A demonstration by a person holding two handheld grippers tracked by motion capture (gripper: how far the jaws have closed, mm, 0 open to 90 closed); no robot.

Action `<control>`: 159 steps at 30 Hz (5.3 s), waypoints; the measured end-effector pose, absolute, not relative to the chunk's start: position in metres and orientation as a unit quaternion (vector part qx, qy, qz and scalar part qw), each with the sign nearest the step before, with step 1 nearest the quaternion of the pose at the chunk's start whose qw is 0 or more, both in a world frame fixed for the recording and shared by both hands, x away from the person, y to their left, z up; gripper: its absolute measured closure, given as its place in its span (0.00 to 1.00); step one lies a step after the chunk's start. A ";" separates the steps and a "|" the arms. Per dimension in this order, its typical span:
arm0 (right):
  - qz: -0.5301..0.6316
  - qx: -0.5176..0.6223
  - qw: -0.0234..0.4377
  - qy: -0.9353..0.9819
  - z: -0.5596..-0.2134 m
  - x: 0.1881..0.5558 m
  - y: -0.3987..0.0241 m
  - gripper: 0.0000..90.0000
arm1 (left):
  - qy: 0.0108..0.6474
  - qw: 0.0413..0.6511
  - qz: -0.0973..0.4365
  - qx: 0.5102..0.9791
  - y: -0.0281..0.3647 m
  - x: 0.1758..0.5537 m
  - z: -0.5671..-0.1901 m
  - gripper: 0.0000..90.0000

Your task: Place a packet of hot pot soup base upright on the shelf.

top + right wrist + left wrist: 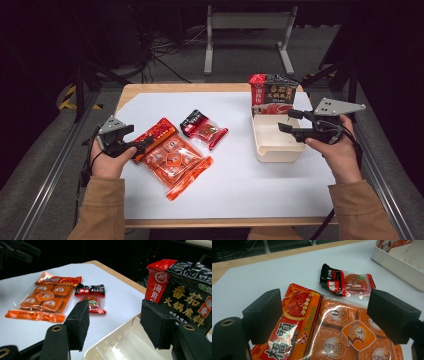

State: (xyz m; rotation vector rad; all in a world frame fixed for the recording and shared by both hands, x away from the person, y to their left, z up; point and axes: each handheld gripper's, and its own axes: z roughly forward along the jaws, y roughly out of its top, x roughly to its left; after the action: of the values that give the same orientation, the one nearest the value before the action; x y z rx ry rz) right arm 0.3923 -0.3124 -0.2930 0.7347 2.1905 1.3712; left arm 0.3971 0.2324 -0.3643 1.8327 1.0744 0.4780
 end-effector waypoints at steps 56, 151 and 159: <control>0.526 0.208 0.169 0.807 -0.327 0.389 -0.272 0.52 | 0.579 0.377 0.142 0.709 0.286 0.424 -0.450 0.19; 0.528 0.221 0.144 0.807 -0.323 0.386 -0.272 0.56 | 0.356 0.549 0.140 0.743 0.220 0.365 -0.332 1.00; 0.519 0.203 0.152 0.816 -0.320 0.385 -0.262 0.54 | 0.312 0.561 0.140 0.754 0.204 0.353 -0.316 1.00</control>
State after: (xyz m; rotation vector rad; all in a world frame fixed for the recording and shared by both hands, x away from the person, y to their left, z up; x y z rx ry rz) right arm 0.3855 -0.2624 -0.3197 0.5812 2.3426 1.4911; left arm 0.3529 0.2041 -0.3161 1.7774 0.7347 0.3295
